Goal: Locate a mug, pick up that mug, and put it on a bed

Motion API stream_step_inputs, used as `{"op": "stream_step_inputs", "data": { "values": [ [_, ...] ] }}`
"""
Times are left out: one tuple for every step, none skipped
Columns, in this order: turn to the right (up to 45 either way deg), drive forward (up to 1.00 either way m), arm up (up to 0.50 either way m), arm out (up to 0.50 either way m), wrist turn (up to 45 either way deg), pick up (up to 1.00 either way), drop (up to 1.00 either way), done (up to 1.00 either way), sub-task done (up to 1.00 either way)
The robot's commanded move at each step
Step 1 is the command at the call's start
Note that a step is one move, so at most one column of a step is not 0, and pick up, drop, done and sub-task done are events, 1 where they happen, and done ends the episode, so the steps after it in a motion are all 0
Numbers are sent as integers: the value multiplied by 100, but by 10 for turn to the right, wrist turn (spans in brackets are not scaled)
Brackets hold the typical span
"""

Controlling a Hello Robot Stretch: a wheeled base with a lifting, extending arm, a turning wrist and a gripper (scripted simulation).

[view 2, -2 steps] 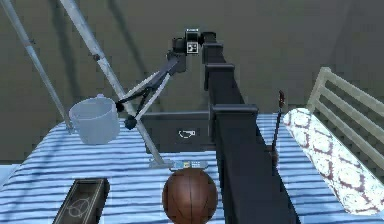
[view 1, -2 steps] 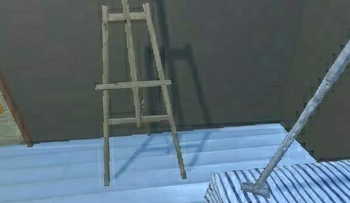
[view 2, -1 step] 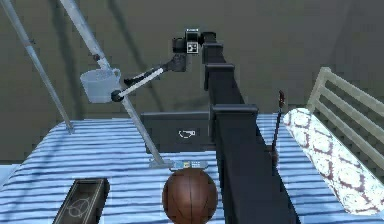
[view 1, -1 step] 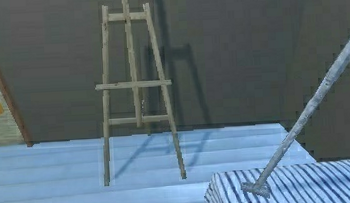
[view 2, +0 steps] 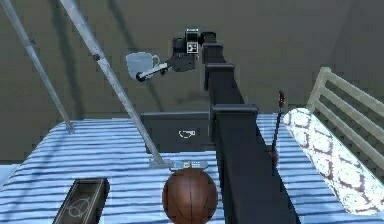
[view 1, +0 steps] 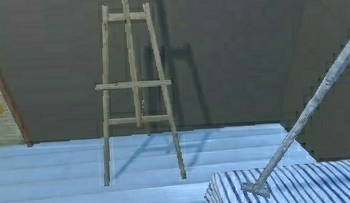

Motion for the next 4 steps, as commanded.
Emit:
{"op": "stream_step_inputs", "data": {
  "values": [
    [0, 0, 0, 0, 390, 0, 0, 0, 0],
    [0, 0, -22, 0, 0, 0, 0, 0, 0],
    [0, 0, -32, 0, 0, 0, 0, 0, 0],
    [0, 0, 0, 0, 0, 0, 100, 0, 0]
  ]
}}
